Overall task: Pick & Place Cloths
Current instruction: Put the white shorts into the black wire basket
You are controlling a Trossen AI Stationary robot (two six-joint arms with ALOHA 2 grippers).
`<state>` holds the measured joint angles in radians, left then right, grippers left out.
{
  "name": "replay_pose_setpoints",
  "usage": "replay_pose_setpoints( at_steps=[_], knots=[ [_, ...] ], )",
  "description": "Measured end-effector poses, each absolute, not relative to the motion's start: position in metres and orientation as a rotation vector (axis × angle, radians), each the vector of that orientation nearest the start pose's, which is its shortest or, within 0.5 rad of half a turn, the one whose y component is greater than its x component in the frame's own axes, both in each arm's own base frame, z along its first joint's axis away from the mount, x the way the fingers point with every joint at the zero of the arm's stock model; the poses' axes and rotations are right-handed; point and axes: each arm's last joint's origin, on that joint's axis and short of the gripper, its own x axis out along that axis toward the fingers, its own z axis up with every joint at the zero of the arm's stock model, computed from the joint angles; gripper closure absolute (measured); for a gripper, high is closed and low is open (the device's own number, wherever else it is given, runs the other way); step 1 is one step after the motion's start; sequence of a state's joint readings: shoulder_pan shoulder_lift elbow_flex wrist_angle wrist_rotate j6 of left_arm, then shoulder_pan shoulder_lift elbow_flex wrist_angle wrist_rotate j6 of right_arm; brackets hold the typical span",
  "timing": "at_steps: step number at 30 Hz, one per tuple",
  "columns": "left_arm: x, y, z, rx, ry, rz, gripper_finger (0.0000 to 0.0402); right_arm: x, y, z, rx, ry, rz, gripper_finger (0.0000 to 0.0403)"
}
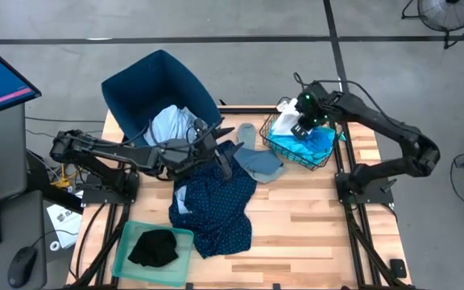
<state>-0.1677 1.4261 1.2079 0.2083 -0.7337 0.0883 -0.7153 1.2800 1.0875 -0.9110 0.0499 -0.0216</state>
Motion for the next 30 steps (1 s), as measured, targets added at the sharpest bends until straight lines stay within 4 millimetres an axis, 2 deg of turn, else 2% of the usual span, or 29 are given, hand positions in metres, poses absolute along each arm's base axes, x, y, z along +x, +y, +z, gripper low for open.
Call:
replay_pose_setpoints(
  at_steps=[3,6,8,11,16,19,26,30],
  knots=[
    [0.322,-0.035,0.369,0.091,0.035,0.565,0.0184,0.175,-0.164,0.255,0.401,1.074,-0.65,0.0376],
    [0.322,-0.034,0.369,0.092,0.037,0.567,0.0187,0.172,-0.165,0.237,0.43,1.124,-0.65,0.0373],
    [0.322,-0.033,0.369,0.091,0.037,0.571,0.0186,0.171,-0.165,0.231,0.434,1.157,-0.64,0.0347],
    [0.322,-0.033,0.369,0.091,0.037,0.571,0.018,0.171,-0.161,0.231,0.407,1.211,-0.603,0.0282],
    [0.322,-0.033,0.369,0.091,0.037,0.571,0.0166,0.179,-0.158,0.256,0.351,1.214,-0.609,0.0171],
    [0.322,-0.033,0.369,0.092,0.037,0.571,0.0161,0.182,-0.156,0.278,0.326,1.213,-0.616,0.0133],
    [0.322,-0.033,0.369,0.076,0.036,0.571,0.0163,0.186,-0.142,0.33,0.3,1.195,-0.612,0.0119],
    [0.322,-0.033,0.369,0.076,0.037,0.571,0.0163,0.187,-0.135,0.355,0.235,1.119,-0.701,0.0131]
  ],
)
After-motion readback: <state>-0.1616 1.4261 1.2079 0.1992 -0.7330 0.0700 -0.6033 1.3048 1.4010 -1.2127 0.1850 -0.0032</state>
